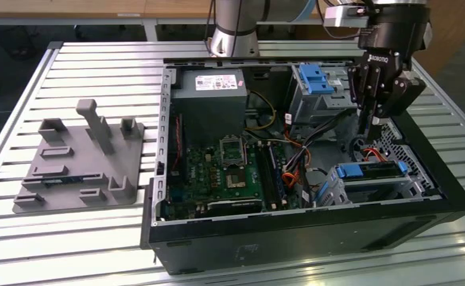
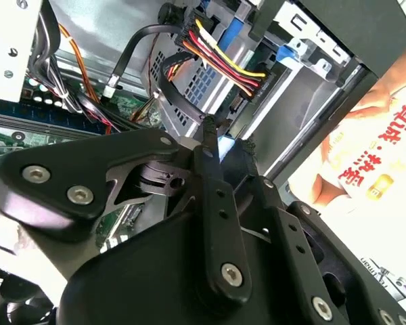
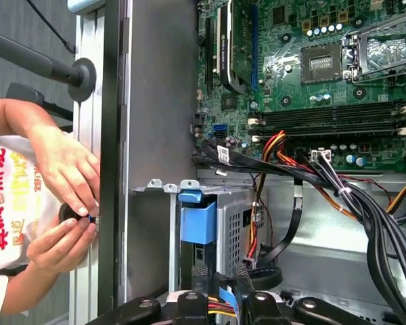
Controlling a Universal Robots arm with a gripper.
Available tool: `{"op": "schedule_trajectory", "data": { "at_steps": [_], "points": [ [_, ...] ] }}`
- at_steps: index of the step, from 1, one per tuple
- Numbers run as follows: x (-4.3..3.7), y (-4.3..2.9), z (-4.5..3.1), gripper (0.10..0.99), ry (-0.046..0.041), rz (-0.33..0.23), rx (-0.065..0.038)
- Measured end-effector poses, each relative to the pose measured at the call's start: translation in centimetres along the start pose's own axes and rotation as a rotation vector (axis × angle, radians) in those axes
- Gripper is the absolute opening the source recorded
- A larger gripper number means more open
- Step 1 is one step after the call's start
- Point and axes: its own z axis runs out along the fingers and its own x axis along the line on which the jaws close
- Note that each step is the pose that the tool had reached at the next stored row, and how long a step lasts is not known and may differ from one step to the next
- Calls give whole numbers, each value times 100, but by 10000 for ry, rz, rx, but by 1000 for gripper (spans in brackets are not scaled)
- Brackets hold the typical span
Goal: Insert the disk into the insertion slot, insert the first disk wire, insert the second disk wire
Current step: 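Insert the second disk wire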
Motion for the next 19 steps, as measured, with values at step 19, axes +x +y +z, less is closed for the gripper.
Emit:
{"op": "schedule_trajectory", "data": {
  "at_steps": [19],
  "points": [
    [-25, 9, 42, 286, 2, -48, 62]
  ]
}}
